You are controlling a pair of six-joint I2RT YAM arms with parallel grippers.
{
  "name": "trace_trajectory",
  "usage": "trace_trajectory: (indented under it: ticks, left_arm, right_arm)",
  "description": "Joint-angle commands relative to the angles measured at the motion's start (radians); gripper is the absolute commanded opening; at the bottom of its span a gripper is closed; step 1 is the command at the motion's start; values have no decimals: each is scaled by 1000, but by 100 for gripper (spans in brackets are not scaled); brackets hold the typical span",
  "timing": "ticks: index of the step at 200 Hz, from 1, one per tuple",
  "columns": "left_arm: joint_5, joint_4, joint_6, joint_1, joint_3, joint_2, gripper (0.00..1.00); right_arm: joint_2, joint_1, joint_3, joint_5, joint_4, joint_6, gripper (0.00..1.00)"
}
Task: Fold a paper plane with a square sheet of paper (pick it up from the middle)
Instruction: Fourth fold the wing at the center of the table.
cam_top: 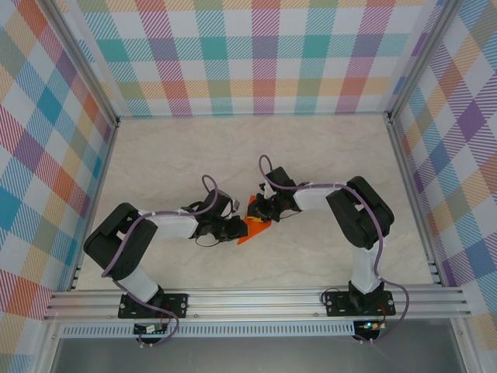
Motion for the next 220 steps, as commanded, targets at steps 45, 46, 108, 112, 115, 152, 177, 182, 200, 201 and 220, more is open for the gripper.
trace_trajectory:
  ticks: [45,46,108,112,115,152,177,182,200,201,220]
  left_arm:
    - [-29,-105,4,5,-97,-55,18]
    - [-29,-106,5,5,-97,-58,18]
    - [59,-164,52,5,-80,-58,21]
    - [57,-178,57,5,-73,-58,21]
    - [55,-185,62,6,-69,-61,21]
    - [-11,-236,54,5,-36,-159,20]
    - [-64,-229,39,5,16,-186,19]
    - [-64,-214,29,5,21,-183,19]
    - [-33,-148,2,5,30,-166,19]
    - [-31,-144,2,5,30,-164,19]
    - [23,-96,-11,6,26,-135,19]
  right_arm:
    - [47,-3,-9,62,-82,-10,16]
    - [47,-3,-9,63,-83,-11,16]
    - [46,-3,-12,66,-83,-10,16]
    - [47,-3,-12,66,-83,-9,16]
    - [47,-3,-10,65,-83,-9,16]
    - [44,-3,-11,65,-83,-10,16]
    - [47,-3,-6,63,-85,-11,17]
    - [48,-3,-4,63,-87,-11,16]
    - [50,-3,-1,65,-92,-12,16]
    - [50,-3,-1,65,-92,-13,16]
    - [47,-3,-1,63,-93,-13,16]
